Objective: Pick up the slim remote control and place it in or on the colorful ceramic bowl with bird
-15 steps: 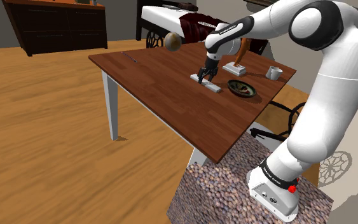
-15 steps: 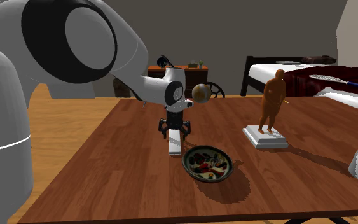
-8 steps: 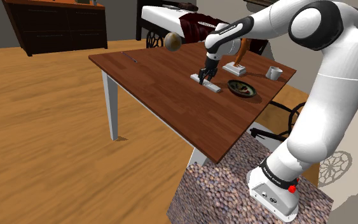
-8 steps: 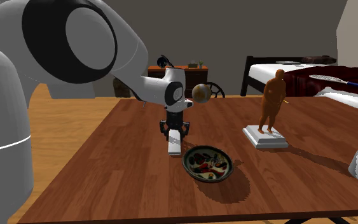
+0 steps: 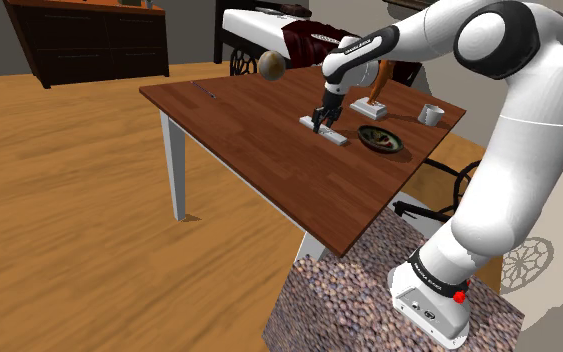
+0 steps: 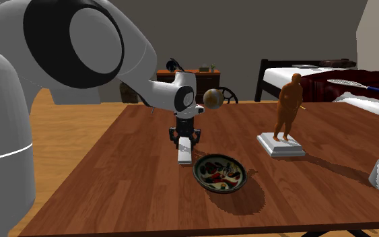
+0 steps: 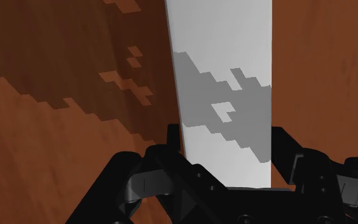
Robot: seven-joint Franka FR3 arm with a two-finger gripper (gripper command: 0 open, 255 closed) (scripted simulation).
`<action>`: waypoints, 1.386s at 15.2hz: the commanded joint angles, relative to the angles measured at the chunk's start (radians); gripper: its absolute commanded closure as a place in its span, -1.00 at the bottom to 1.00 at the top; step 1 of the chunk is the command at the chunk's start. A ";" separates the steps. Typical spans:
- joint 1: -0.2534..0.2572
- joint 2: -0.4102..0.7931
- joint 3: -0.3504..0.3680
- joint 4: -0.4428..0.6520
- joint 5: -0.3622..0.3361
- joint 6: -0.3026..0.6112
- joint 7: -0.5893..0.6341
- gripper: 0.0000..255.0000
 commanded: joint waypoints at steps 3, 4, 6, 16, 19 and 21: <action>0.002 -0.021 -0.003 0.012 -0.007 -0.034 0.006 1.00; 0.002 -0.028 -0.004 0.017 -0.010 -0.045 0.008 1.00; 0.004 -0.041 -0.005 0.027 -0.014 -0.068 0.011 1.00; 0.007 -0.095 -0.011 0.093 -0.033 -0.187 0.025 1.00; 0.008 -0.108 -0.012 0.118 -0.038 -0.224 0.029 1.00; 0.008 -0.116 -0.013 0.135 -0.041 -0.249 0.031 1.00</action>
